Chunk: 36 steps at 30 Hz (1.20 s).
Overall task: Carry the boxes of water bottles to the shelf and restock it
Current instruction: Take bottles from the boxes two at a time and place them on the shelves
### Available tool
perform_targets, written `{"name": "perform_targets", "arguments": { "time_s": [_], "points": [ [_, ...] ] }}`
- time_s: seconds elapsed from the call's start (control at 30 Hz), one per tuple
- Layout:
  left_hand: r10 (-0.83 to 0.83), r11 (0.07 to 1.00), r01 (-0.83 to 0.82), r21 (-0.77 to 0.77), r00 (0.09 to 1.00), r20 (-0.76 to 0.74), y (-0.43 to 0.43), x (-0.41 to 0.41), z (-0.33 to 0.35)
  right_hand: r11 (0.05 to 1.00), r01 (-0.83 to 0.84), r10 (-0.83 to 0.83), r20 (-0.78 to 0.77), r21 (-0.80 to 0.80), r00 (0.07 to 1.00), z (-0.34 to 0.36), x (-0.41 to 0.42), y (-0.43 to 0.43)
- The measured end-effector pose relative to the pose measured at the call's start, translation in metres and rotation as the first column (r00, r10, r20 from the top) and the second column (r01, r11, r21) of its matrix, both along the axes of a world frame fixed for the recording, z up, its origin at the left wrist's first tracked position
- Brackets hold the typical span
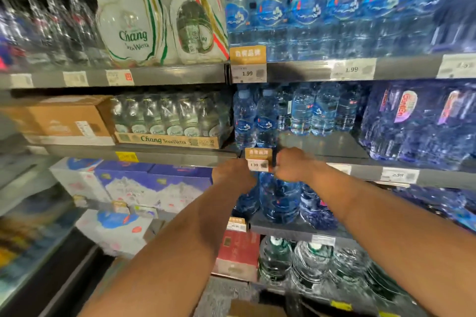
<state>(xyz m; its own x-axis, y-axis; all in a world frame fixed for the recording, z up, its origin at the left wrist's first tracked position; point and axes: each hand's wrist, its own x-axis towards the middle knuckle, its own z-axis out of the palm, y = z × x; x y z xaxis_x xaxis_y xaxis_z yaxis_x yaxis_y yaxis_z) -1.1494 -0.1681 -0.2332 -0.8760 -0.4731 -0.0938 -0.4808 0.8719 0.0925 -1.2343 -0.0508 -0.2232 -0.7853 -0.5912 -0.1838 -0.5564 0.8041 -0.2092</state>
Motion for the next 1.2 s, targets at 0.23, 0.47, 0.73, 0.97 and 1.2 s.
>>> {"name": "perform_targets", "arguments": {
  "time_s": [0.23, 0.47, 0.73, 0.97, 1.2],
  "points": [
    [-0.061, 0.998, 0.060, 0.031, 0.997, 0.037, -0.006, 0.039, -0.008, 0.996, 0.026, -0.022, -0.045, 0.087, 0.999, -0.013, 0.046, 0.001],
    [-0.137, 0.988, 0.130, 0.084, 0.987, 0.085, -0.029, 0.106, -0.049, 0.986, 0.069, -0.078, 0.054, 0.150, 0.995, -0.058, 0.121, -0.017],
    [-0.229, 0.971, 0.206, 0.121, 0.947, 0.226, -0.035, 0.150, -0.126, 0.973, 0.098, -0.142, 0.209, 0.207, 0.968, -0.125, 0.187, -0.017],
    [-0.270, 0.955, 0.208, 0.209, 0.904, 0.331, -0.002, 0.151, -0.197, 0.960, 0.063, -0.155, 0.330, 0.273, 0.931, -0.207, 0.185, 0.004],
    [-0.190, 0.959, 0.060, 0.277, 0.861, 0.472, 0.016, 0.130, -0.273, 0.954, 0.057, -0.183, 0.424, 0.293, 0.887, -0.291, 0.164, 0.022]
  ]
}}
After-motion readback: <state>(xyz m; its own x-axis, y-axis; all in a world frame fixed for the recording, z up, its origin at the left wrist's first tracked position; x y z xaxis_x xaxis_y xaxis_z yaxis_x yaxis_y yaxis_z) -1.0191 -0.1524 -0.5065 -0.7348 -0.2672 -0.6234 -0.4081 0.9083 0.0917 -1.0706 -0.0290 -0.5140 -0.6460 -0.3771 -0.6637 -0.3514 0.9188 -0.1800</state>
